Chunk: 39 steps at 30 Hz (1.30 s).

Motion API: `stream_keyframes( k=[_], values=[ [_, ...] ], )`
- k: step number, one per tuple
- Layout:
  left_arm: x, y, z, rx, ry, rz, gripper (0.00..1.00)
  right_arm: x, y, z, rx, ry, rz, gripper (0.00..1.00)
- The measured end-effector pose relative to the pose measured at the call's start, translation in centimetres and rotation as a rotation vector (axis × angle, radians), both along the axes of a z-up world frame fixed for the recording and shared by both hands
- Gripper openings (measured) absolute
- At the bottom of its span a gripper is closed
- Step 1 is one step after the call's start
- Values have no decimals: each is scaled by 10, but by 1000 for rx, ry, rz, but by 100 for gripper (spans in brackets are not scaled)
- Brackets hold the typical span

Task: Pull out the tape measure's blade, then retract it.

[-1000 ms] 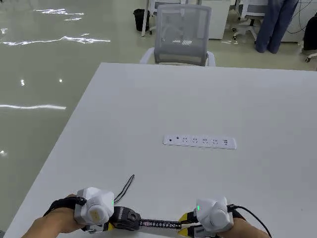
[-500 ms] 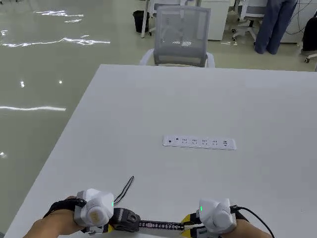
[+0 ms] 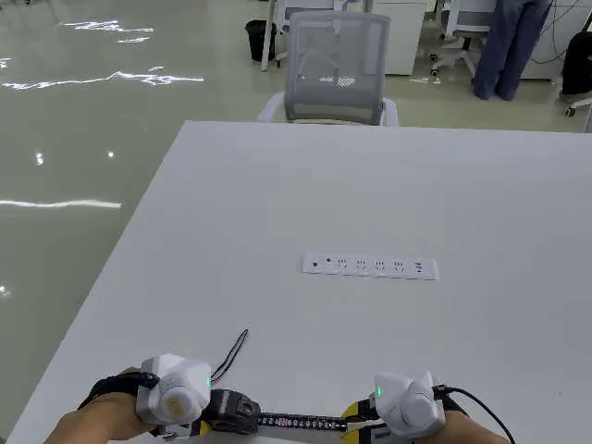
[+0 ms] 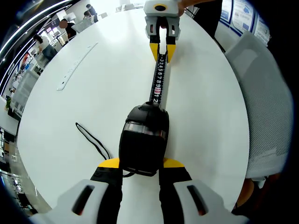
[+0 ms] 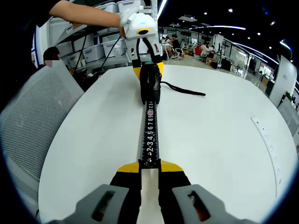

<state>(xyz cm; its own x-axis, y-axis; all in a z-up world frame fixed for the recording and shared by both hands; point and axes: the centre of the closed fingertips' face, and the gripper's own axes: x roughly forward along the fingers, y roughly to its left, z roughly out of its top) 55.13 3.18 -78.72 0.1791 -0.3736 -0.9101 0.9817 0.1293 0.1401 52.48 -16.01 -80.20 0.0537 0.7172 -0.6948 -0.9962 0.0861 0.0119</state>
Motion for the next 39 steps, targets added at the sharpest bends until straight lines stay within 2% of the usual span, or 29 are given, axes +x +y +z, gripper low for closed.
stream_keyframes(
  k=[12,39],
  values=[
    [0,0,0,-1,0,3,26,0,-5,1,0,-10,-1,11],
    [0,-1,-1,-2,1,5,26,-1,-23,-2,1,7,-21,11]
  ],
)
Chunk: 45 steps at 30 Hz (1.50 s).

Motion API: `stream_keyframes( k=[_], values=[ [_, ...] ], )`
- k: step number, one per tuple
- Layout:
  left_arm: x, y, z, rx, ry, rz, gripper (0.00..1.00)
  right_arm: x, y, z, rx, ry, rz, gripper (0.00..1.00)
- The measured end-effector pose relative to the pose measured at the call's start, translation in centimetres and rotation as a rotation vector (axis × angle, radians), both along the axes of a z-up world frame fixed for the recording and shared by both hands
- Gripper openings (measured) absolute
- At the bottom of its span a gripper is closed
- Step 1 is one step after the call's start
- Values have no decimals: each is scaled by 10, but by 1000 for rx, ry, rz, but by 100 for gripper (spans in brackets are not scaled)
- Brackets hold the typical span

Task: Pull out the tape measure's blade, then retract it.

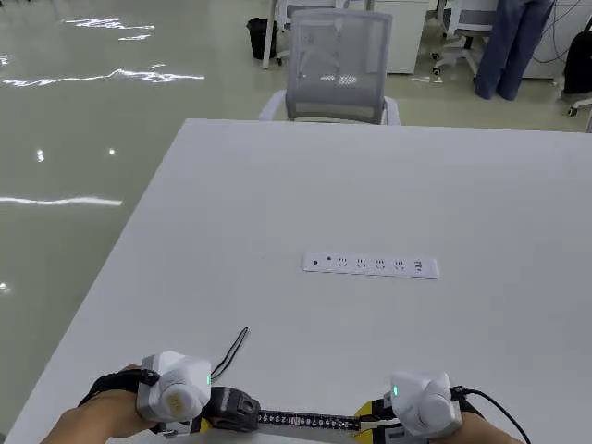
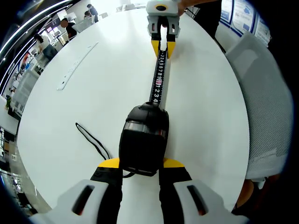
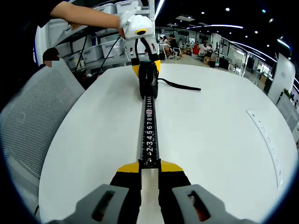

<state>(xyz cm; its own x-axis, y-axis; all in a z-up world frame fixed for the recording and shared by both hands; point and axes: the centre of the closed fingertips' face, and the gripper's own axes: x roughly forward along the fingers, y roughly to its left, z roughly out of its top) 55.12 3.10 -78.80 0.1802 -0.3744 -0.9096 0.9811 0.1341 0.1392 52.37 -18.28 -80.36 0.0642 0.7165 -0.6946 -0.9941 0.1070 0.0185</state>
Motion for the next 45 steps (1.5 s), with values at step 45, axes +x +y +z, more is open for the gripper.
stream_keyframes(
  k=[45],
  values=[
    [0,-4,0,-1,-1,-5,26,0,-26,-3,-27,4,-10,11]
  ],
)
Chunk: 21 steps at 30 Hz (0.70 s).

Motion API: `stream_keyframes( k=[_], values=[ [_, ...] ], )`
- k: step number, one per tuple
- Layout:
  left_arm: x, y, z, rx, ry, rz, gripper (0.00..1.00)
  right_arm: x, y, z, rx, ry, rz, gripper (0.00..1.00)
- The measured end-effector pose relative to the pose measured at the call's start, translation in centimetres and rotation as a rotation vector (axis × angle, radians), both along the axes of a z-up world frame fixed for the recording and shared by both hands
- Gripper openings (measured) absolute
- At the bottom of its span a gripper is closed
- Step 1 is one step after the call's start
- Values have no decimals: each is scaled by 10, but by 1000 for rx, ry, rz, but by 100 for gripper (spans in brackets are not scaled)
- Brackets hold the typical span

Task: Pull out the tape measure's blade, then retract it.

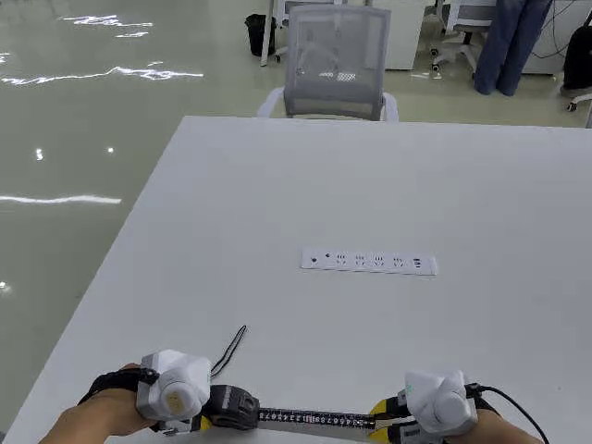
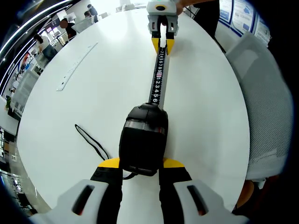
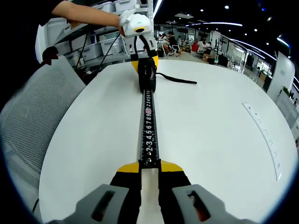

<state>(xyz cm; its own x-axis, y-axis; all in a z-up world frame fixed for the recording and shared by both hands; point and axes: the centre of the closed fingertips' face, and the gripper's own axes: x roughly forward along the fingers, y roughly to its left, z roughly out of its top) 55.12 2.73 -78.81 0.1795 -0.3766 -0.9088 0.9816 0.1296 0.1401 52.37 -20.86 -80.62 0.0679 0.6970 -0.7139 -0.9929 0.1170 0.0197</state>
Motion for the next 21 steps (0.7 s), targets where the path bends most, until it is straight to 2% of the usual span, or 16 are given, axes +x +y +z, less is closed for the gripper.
stream_keyframes(
  k=[21],
  values=[
    [1,0,-1,1,3,1,25,-1,-12,-1,-12,5,-7,11]
  ],
)
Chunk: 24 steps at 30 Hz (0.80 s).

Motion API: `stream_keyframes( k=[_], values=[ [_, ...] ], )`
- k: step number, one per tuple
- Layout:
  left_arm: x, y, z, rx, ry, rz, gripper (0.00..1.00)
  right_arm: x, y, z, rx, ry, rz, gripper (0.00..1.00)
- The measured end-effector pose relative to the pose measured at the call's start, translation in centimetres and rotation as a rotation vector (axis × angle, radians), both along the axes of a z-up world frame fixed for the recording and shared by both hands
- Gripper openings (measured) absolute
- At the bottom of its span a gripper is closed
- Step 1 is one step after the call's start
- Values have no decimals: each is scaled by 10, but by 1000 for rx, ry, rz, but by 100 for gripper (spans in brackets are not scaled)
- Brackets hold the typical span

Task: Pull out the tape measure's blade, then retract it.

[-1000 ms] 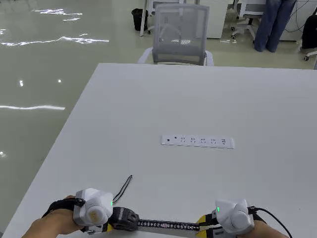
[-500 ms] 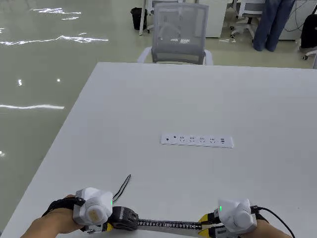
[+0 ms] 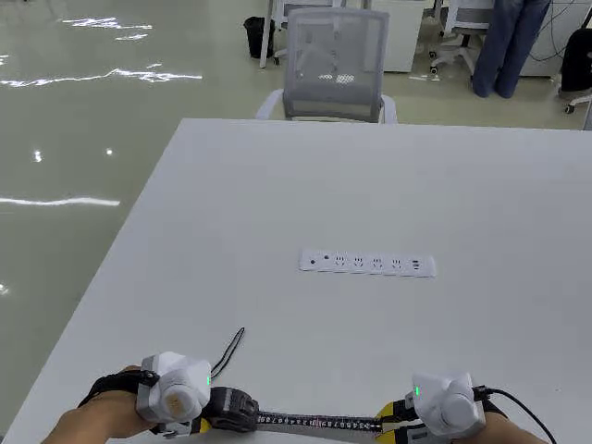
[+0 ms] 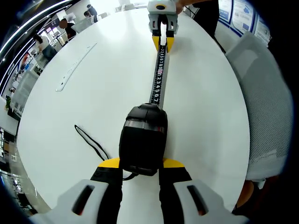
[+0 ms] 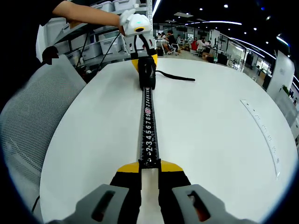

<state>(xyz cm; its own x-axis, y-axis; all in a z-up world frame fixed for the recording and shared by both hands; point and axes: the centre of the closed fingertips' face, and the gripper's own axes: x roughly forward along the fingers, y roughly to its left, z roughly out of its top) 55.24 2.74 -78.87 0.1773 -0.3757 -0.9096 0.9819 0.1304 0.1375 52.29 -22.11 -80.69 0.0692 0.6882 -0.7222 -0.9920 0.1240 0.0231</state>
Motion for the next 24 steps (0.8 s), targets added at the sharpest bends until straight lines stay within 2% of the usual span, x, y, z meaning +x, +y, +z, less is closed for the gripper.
stream_keyframes(
  k=[24],
  values=[
    [-1,0,0,1,6,6,25,-1,-13,0,-5,6,-12,11]
  ],
)
